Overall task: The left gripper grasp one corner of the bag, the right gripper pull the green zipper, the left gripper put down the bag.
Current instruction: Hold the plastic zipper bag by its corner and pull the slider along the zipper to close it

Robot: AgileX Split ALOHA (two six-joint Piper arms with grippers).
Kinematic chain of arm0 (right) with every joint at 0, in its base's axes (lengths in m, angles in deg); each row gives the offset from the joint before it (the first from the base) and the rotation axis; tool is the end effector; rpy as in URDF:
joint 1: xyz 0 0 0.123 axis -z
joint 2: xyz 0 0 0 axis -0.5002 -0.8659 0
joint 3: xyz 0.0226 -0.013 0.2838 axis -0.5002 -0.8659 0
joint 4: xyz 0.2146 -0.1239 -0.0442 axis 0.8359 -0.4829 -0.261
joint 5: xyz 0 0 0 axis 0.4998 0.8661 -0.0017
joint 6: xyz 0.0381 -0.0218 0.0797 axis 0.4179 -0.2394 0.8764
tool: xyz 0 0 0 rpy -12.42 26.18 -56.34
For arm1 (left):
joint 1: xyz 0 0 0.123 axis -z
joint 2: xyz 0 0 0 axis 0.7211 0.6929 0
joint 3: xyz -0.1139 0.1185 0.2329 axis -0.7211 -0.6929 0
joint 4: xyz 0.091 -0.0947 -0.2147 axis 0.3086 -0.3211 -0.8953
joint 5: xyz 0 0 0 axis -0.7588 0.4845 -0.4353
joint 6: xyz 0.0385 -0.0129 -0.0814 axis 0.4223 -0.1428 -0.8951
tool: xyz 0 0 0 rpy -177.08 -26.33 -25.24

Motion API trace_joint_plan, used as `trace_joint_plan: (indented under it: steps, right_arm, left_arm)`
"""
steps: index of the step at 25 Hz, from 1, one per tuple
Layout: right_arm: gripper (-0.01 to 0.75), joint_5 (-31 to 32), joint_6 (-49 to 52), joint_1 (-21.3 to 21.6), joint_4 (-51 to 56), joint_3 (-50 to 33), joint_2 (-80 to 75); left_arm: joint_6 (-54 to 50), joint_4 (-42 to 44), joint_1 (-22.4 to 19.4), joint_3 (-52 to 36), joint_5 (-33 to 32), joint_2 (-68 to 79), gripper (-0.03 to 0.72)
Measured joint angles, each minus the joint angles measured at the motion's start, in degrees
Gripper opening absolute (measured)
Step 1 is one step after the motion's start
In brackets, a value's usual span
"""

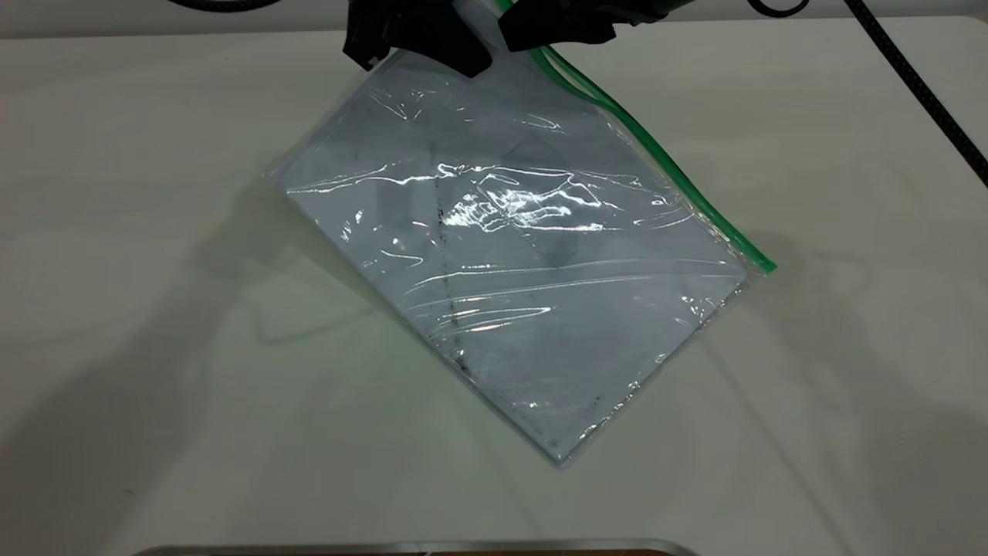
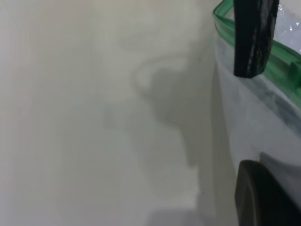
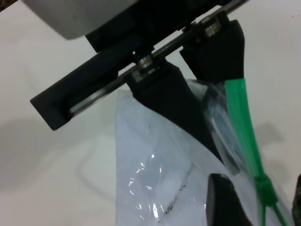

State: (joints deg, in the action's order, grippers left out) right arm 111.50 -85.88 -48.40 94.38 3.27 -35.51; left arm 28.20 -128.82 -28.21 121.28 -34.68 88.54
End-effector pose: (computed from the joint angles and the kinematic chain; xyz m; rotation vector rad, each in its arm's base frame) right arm 0.3871 0.1839 0.1173 -0.9227 2.0922 0.7510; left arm 0.4476 -0.1991 0.1159 1.8452 1.6236 -0.4326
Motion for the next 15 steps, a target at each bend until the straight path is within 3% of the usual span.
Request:
trace_joint_plan:
  steps: [6, 12, 15]
  right_arm:
    - [0.339, -0.33, -0.08, 0.0, 3.84, 0.0, -0.19]
    - [0.201, -0.35, -0.88, 0.0, 3.87, 0.0, -0.22]
    - [0.193, -0.48, -0.88, 0.0, 3.74, 0.0, -0.22]
  left_arm:
    - [-0.08, 0.0, 0.0, 0.0, 0.0, 0.0, 0.055]
    - [-0.22, 0.0, 0.0, 0.0, 0.07, 0.0, 0.055]
    - [-0.29, 0.0, 0.0, 0.0, 0.15, 0.0, 0.055]
